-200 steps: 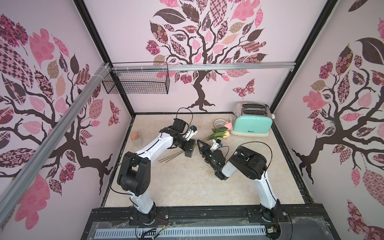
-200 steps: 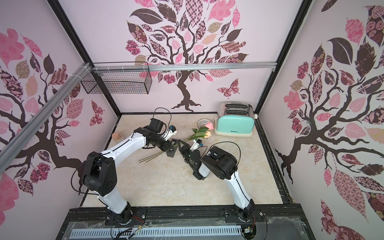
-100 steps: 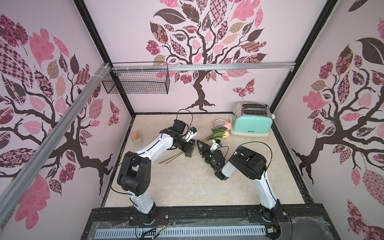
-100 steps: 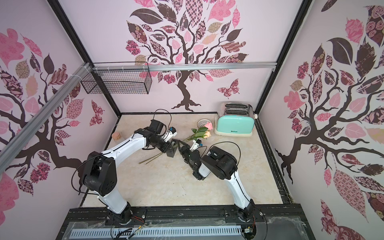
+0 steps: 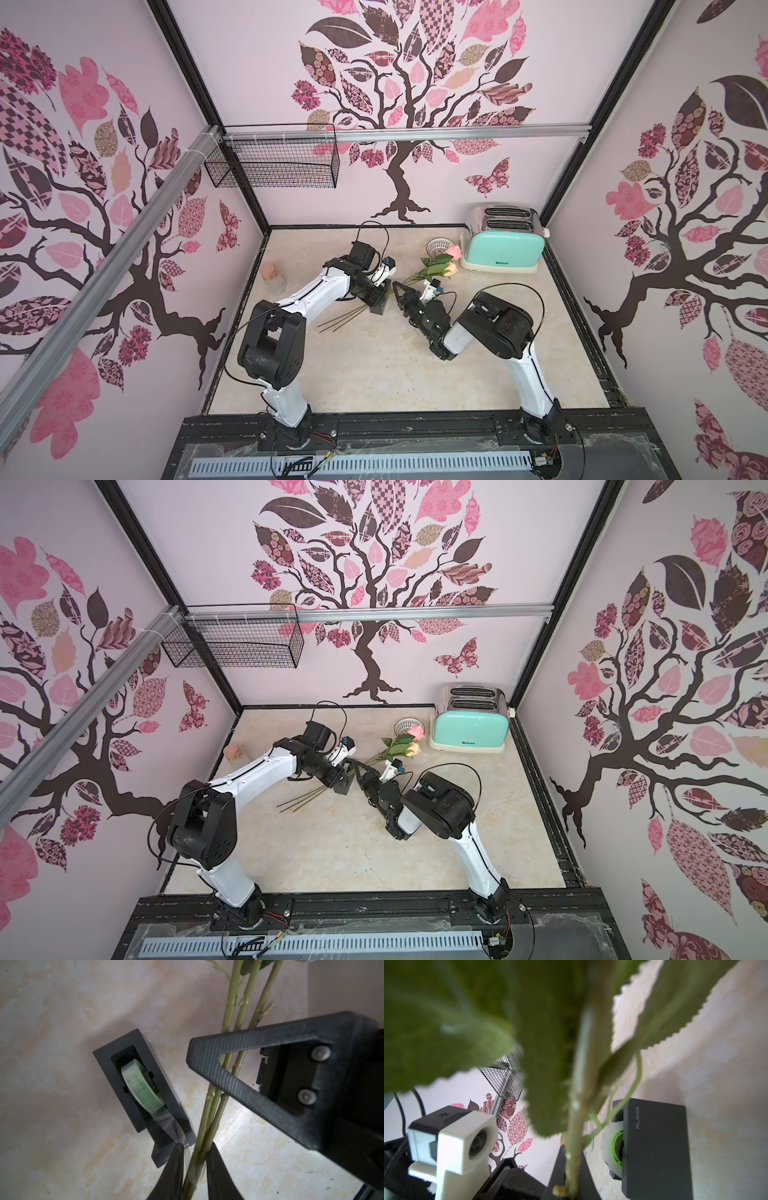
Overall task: Wrap bouquets with tape
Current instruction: Stick the tape to the bouquet, then adjust the Tape Cutter at the center of the board.
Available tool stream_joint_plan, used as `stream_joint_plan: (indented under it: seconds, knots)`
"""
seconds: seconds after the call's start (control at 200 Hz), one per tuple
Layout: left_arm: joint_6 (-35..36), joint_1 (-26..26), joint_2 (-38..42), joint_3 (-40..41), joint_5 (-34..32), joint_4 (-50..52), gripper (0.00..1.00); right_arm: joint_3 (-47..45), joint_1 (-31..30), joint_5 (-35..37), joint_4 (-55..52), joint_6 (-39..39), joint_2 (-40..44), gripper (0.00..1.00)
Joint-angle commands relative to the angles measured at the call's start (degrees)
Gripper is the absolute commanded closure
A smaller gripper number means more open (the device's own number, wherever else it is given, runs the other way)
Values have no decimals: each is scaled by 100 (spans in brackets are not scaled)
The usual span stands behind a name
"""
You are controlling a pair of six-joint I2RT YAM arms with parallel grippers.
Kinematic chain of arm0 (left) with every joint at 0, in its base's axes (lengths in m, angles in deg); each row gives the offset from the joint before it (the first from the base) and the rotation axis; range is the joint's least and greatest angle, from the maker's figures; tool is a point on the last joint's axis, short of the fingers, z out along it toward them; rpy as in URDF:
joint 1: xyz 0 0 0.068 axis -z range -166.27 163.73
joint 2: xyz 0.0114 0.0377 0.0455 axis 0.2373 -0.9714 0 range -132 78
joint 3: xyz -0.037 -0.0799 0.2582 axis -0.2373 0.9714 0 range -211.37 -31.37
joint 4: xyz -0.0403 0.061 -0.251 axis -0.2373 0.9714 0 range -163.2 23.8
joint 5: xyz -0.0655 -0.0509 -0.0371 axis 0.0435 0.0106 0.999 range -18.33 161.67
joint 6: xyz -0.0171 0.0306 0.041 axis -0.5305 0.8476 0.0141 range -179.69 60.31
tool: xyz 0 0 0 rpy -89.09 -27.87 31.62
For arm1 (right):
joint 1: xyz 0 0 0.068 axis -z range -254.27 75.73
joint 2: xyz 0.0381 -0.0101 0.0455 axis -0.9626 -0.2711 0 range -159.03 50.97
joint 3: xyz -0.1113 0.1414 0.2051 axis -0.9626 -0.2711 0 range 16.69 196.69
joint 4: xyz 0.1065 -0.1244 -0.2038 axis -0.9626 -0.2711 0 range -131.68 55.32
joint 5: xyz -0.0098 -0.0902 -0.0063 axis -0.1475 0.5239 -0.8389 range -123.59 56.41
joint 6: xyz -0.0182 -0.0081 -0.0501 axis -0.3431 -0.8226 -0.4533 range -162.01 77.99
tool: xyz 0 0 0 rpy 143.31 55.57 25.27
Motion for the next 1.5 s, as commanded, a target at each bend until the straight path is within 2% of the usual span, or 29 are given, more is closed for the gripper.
stream_joint_plan:
  seconds: [0.0,0.36,0.44,0.5,0.54,0.695,0.725,0.811,0.836,1.131,1.496]
  knots:
    - [74,18,-70,-90,-165,53,78,128,18,-47,235,40,42,100]
    - [93,62,-196,-179,-205,41,78,149,21,-94,218,32,54,100]
    - [96,79,-226,-214,-197,55,88,143,21,-90,218,25,56,100]
    - [82,80,-230,-241,-215,69,90,123,21,-83,222,25,66,100]
    - [81,80,-224,-258,-214,69,95,105,21,-73,255,15,64,100]
    - [53,80,-151,-268,-317,81,100,32,20,-76,305,-31,117,100]
    - [56,80,-127,-258,-343,66,100,6,21,-84,308,-66,138,93]
    - [28,80,-64,-267,-432,67,100,-147,25,-102,311,-169,232,61]
    - [17,80,-45,-275,-443,64,100,-221,23,-107,502,-213,269,56]
    - [-222,130,79,-484,-271,99,100,-1353,38,-233,895,-646,733,55]
    - [-582,784,-296,-1285,-216,164,100,-2652,447,-372,895,-912,1484,56]
